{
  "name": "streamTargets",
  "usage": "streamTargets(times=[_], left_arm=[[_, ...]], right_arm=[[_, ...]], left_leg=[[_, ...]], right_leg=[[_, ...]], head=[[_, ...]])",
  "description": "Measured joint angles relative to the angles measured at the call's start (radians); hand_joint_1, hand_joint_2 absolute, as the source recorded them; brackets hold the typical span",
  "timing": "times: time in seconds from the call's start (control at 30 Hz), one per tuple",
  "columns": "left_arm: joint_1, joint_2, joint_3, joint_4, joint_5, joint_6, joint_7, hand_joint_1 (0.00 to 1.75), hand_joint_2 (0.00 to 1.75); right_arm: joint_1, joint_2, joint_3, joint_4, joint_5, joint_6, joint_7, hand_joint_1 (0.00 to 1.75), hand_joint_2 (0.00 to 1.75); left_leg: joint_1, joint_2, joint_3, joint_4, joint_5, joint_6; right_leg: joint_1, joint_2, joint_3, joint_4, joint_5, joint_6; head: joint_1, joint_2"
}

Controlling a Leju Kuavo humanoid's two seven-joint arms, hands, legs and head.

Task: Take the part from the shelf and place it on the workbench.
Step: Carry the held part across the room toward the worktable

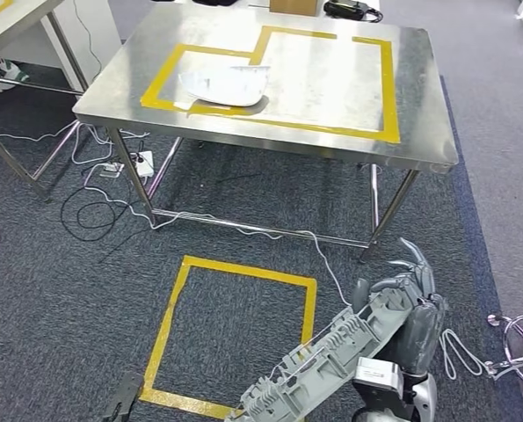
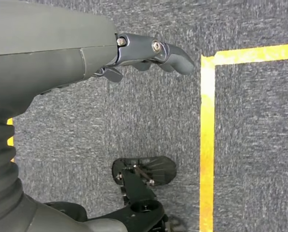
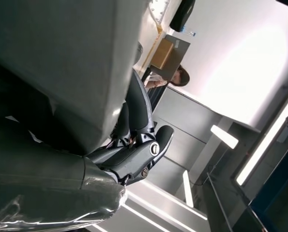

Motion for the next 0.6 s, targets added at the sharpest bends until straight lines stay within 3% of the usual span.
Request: streamTargets(times=[0.07, 0.1, 0.23, 0.27, 0.33, 0.37, 0.4, 0.43, 0.47, 0.53, 0.6], left_arm=[[0.000, -0.001, 0.000, 0.000, 0.000, 0.000, 0.000, 0.00, 1.75], [0.000, -0.001, 0.000, 0.000, 0.000, 0.000, 0.000, 0.00, 1.75], [-0.001, -0.001, 0.000, 0.000, 0.000, 0.000, 0.000, 0.00, 1.75], [-0.002, 0.000, 0.000, 0.000, 0.000, 0.000, 0.000, 0.00, 1.75], [-0.001, 0.000, 0.000, 0.000, 0.000, 0.000, 0.000, 0.00, 1.75], [0.001, 0.000, 0.000, 0.000, 0.000, 0.000, 0.000, 0.00, 1.75], [0.002, 0.000, 0.000, 0.000, 0.000, 0.000, 0.000, 0.00, 1.75], [0.004, 0.001, 0.000, 0.000, 0.000, 0.000, 0.000, 0.00, 1.75], [0.004, 0.002, 0.000, 0.000, 0.000, 0.000, 0.000, 0.00, 1.75], [0.004, 0.003, 0.000, 0.000, 0.000, 0.000, 0.000, 0.00, 1.75], [0.003, 0.002, 0.000, 0.000, 0.000, 0.000, 0.000, 0.00, 1.75]], right_arm=[[-0.001, 0.000, 0.000, 0.000, 0.001, 0.000, 0.002, 1.75, 1.75], [-0.001, 0.000, 0.000, 0.000, 0.001, 0.000, 0.002, 1.75, 1.75], [0.000, 0.000, -0.001, -0.001, 0.002, 0.000, 0.004, 1.75, 1.75], [-0.001, 0.000, 0.000, -0.001, 0.003, 0.000, 0.004, 1.75, 1.75], [-0.001, 0.001, 0.000, -0.001, 0.003, 0.000, 0.004, 1.75, 1.75], [-0.001, 0.001, 0.000, -0.001, 0.003, 0.000, 0.004, 1.75, 1.75], [0.000, 0.001, 0.000, -0.001, 0.003, 0.000, 0.004, 1.75, 1.75], [0.000, 0.001, 0.000, -0.001, 0.003, 0.000, 0.004, 1.75, 1.75], [0.001, 0.001, 0.000, -0.001, 0.003, 0.000, 0.004, 1.75, 1.75], [0.000, 0.001, 0.000, -0.001, 0.003, 0.000, 0.004, 1.75, 1.75], [0.000, 0.001, 0.000, -0.001, 0.003, 0.000, 0.004, 1.75, 1.75]], left_leg=[[-0.006, 0.000, 0.005, 0.001, -0.006, -0.006], [-0.007, 0.000, 0.005, 0.001, -0.008, -0.011], [-0.006, 0.003, 0.002, 0.011, -0.023, -0.034], [-0.006, 0.003, -0.014, 0.044, -0.044, -0.038], [-0.006, 0.002, -0.079, 0.167, -0.102, -0.044], [-0.005, 0.003, -0.114, 0.227, -0.120, -0.046], [-0.005, 0.002, -0.138, 0.261, -0.121, -0.047], [-0.005, 0.002, -0.143, 0.258, -0.100, -0.048], [-0.005, 0.002, -0.130, 0.219, -0.064, -0.047], [-0.003, 0.002, -0.072, 0.089, 0.010, -0.047], [-0.003, -0.001, -0.036, 0.008, 0.032, -0.036]], right_leg=[[0.008, -0.005, 0.056, -0.112, 0.039, -0.011], [0.012, -0.007, 0.067, -0.135, 0.042, -0.013], [0.010, -0.001, 0.076, -0.153, 0.042, -0.020], [0.007, -0.001, 0.080, -0.158, 0.044, -0.023], [0.005, -0.001, 0.083, -0.161, 0.042, -0.029], [0.005, 0.000, 0.083, -0.161, 0.041, -0.030], [0.005, 0.002, 0.084, -0.161, 0.040, -0.030], [0.005, 0.004, 0.085, -0.161, 0.039, -0.030], [0.004, 0.006, 0.088, -0.160, 0.037, -0.029], [0.005, 0.010, 0.093, -0.157, 0.032, -0.022], [0.010, 0.012, 0.091, -0.153, 0.027, -0.012]], head=[[0.000, 0.000], [-0.001, 0.000], [-0.005, 0.000], [-0.007, 0.000], [-0.011, 0.000], [-0.011, 0.000], [-0.011, 0.000], [-0.011, 0.000], [-0.011, 0.000], [-0.012, 0.000], [-0.011, 0.000]])
